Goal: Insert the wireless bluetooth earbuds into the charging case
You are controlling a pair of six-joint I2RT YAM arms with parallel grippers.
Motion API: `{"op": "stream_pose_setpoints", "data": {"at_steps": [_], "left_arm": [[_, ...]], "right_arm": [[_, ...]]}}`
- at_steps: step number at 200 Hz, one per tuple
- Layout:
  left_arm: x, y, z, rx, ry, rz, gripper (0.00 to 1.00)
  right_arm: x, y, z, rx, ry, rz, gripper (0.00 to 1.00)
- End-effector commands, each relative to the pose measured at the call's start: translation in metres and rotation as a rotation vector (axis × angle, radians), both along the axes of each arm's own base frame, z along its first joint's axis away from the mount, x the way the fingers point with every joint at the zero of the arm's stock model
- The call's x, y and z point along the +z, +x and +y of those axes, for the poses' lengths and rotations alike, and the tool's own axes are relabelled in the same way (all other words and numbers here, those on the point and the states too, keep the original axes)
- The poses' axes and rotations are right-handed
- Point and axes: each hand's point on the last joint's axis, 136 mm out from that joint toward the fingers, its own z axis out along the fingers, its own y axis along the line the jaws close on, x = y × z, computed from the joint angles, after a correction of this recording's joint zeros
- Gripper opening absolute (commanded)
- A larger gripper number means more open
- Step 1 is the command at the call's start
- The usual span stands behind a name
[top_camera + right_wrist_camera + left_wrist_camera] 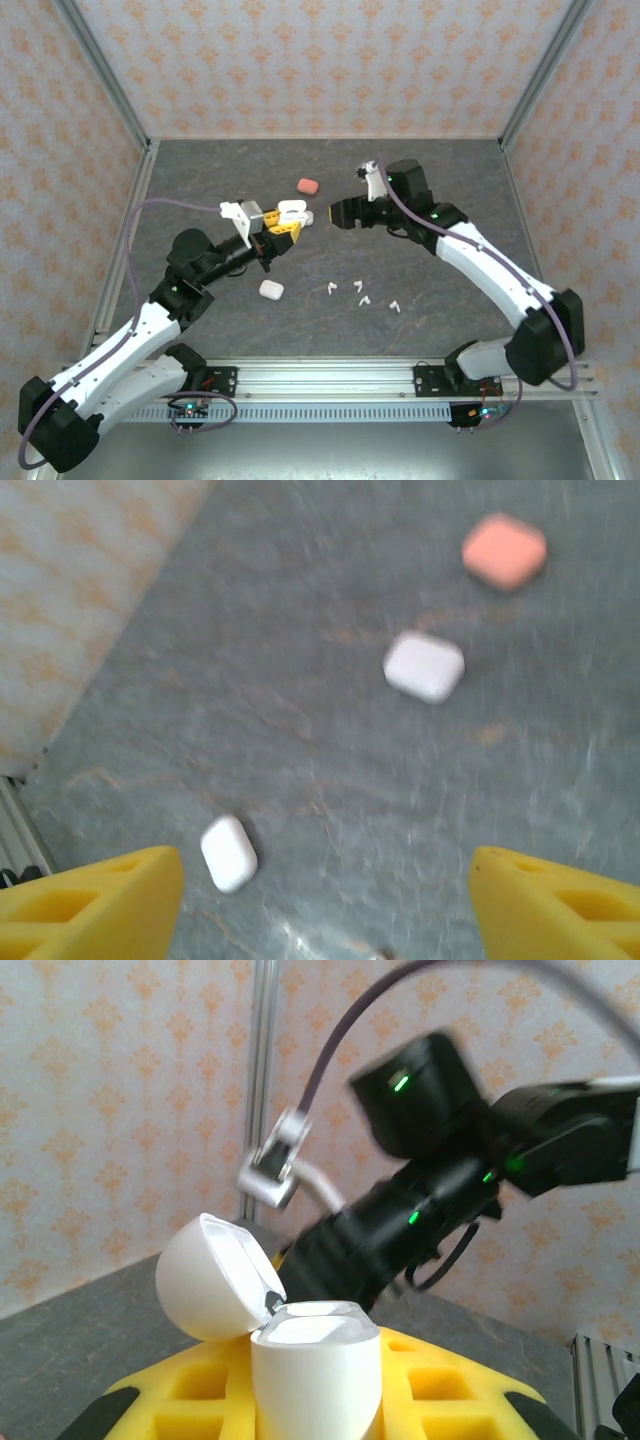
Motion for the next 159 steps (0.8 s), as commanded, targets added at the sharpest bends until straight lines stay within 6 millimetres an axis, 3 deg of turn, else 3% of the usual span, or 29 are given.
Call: {"op": "stream_pose_setpoints", "data": {"at_steps": [1, 34, 61, 120, 159], "left_arm": [[-0.001, -0.001, 0.003, 0.017, 0.014, -0.027, 0.00], [-0.003, -0.002, 0.003, 0.018, 0.013, -0.024, 0.00], [-0.004, -0.001, 0.003, 0.021, 0.016, -0.021, 0.00], [-0.004, 0.000, 0.002, 0.020, 0.015, -0.017, 0.00], [-0.004, 0.001, 0.002, 0.025, 0.016, -0.017, 0.00]], "right_arm": [[-0.045, -0.023, 0.009, 0.034, -0.051, 0.150, 0.69], [-0.099, -0.046, 0.026, 0.124, -0.178, 0.222, 0.59], [-0.131, -0.058, 0.032, 0.166, -0.250, 0.274, 0.54], [-0.169, -0.074, 0.029, 0.229, -0.399, 0.338, 0.51], [-0.177, -0.092, 0.022, 0.253, -0.437, 0.392, 0.48]]}}
